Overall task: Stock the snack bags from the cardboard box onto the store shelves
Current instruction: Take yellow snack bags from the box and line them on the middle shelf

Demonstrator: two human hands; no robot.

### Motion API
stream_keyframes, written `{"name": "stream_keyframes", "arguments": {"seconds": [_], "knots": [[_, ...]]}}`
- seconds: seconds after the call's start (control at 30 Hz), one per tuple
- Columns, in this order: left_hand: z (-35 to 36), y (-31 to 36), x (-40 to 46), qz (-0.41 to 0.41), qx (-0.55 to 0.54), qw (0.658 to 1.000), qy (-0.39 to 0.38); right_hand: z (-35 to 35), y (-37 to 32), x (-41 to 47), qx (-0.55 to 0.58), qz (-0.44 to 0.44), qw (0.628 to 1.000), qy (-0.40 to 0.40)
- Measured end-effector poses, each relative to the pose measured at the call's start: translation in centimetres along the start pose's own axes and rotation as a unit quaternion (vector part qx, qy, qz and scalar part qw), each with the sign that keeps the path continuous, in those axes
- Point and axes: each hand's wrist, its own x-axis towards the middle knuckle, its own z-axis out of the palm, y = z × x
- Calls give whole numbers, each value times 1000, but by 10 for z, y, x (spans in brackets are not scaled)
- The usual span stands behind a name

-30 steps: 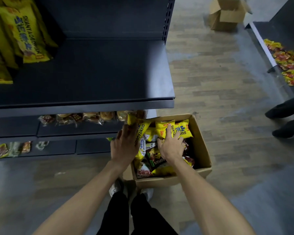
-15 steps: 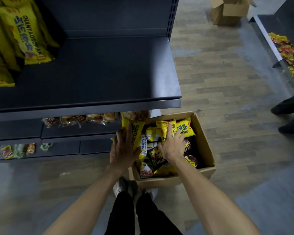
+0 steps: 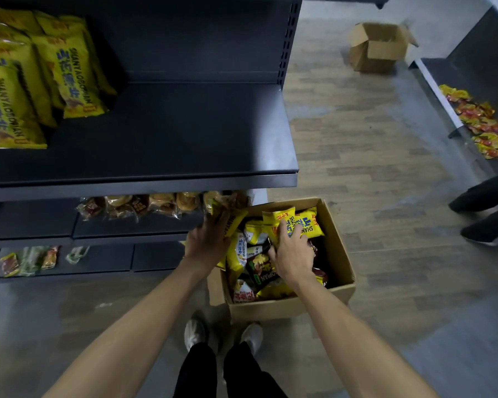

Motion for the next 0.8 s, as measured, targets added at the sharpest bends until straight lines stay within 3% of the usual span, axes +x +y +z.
{"name": "stream_keyframes", "arguments": {"seconds": [0.17, 0.6, 0.8], "knots": [[-13, -13, -18, 71, 31, 995, 61, -19, -9, -14, 22, 1, 999, 30], [-91, -105, -93, 79, 65, 992, 78, -78, -103, -85, 81, 2, 993, 85], [-122, -165, -145, 73, 76, 986, 129, -94, -167, -127, 80, -42, 988, 129]]}}
